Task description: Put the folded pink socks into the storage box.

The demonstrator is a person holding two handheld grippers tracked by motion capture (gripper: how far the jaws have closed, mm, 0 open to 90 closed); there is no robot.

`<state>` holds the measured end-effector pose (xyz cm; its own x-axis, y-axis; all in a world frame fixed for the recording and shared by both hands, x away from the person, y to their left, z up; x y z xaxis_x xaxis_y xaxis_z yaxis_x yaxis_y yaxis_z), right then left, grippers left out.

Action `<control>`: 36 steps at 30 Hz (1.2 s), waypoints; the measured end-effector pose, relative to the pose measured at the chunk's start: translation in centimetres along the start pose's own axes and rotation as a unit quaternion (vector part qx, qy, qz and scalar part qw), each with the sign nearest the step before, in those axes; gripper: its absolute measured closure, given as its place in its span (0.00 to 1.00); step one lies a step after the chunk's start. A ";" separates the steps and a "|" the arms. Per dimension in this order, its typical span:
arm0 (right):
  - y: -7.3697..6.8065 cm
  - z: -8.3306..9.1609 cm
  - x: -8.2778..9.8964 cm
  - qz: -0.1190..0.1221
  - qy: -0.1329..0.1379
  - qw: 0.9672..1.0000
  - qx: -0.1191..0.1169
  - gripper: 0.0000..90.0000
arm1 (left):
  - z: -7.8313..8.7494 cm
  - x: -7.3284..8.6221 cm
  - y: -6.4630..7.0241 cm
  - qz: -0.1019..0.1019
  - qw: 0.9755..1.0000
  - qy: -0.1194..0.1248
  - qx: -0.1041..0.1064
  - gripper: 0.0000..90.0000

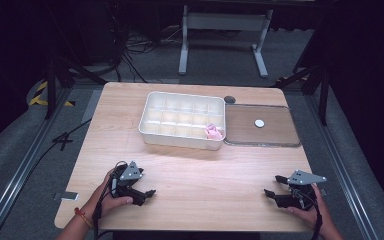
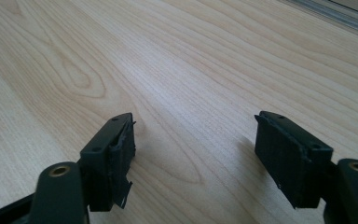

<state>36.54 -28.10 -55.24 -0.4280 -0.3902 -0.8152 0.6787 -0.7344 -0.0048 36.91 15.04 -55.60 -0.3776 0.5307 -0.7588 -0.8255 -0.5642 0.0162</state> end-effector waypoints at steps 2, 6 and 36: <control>0.0 0.0 0.0 -0.001 0.000 1.000 0.001 0.31 | 0.0 0.0 0.0 0.000 1.000 0.000 0.000 0.13; 0.1 0.0 0.0 -0.006 0.000 1.000 0.006 0.31 | -0.1 -0.1 0.0 -0.002 1.000 0.000 0.002 0.12; 0.4 0.0 0.0 -0.014 0.000 1.000 0.016 0.31 | -0.3 -0.2 -0.1 -0.009 1.000 -0.002 0.008 0.10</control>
<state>36.75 -28.41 -55.25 -0.4472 -0.3691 -0.8147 0.6473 -0.7622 -0.0100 37.19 14.77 -55.66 -0.3638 0.5437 -0.7564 -0.8393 -0.5435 0.0130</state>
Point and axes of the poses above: each handheld gripper's, and its own axes: z roughly backward along the jaws, x roughly out of its underside, y roughly to its right, the point moved 10 cm from there along -z, roughly forward along the jaws, and after that the axes turned 6 degrees about y, right-handed, at the moved point
